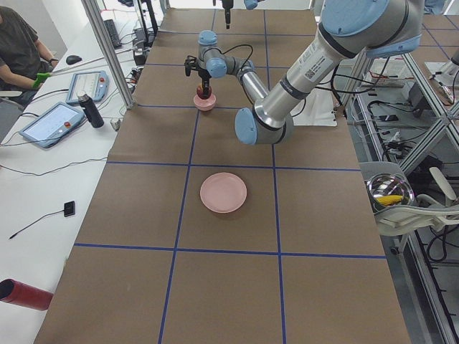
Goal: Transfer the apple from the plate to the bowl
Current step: 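Carry the apple over the pink bowl with the left gripper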
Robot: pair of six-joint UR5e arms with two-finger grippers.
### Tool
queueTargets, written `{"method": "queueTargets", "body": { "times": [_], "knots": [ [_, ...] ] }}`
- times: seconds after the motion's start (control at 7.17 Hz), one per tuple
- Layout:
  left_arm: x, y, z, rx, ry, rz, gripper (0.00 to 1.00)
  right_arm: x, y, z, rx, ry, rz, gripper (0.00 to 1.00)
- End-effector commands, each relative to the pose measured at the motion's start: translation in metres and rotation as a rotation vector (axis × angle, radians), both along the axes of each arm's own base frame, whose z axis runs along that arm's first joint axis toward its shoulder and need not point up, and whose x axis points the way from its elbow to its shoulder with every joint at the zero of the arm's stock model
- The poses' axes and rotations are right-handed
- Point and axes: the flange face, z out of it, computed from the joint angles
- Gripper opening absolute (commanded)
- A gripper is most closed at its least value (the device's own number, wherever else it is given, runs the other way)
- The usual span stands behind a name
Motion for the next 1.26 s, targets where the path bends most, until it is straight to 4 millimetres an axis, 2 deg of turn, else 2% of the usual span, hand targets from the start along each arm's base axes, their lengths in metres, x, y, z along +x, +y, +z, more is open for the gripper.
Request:
{"method": "queueTargets", "body": {
  "times": [0.0,0.28,0.42,0.56,0.7,0.84,0.98,1.12],
  "knots": [
    [0.027,0.004,0.018,0.015,-0.011,0.0,0.0,0.0,0.0,0.0,-0.001,0.0,0.001,1.0],
    [0.035,0.007,0.025,0.024,-0.022,-0.003,0.0,0.001,0.001,0.002,-0.003,0.002,0.002,1.0],
    [0.037,0.01,0.024,0.026,-0.019,0.001,0.22,0.001,0.001,0.002,-0.003,0.002,0.002,1.0],
    [0.038,0.01,0.027,0.029,-0.023,0.001,0.91,0.001,0.001,0.004,-0.007,0.005,0.002,1.0],
    [0.038,0.012,0.031,0.029,-0.026,0.004,0.97,0.001,0.001,0.005,-0.009,0.004,0.002,1.0],
    [0.037,0.013,0.029,0.031,-0.021,0.005,0.97,0.001,0.001,0.005,-0.008,0.006,0.002,1.0],
    [0.023,0.017,0.022,0.045,0.002,0.005,0.97,0.001,0.0,0.004,-0.006,0.005,0.002,1.0],
    [-0.02,0.045,0.05,0.063,0.035,0.013,0.97,0.0,0.0,0.003,-0.005,0.003,0.002,1.0]
  ]
}}
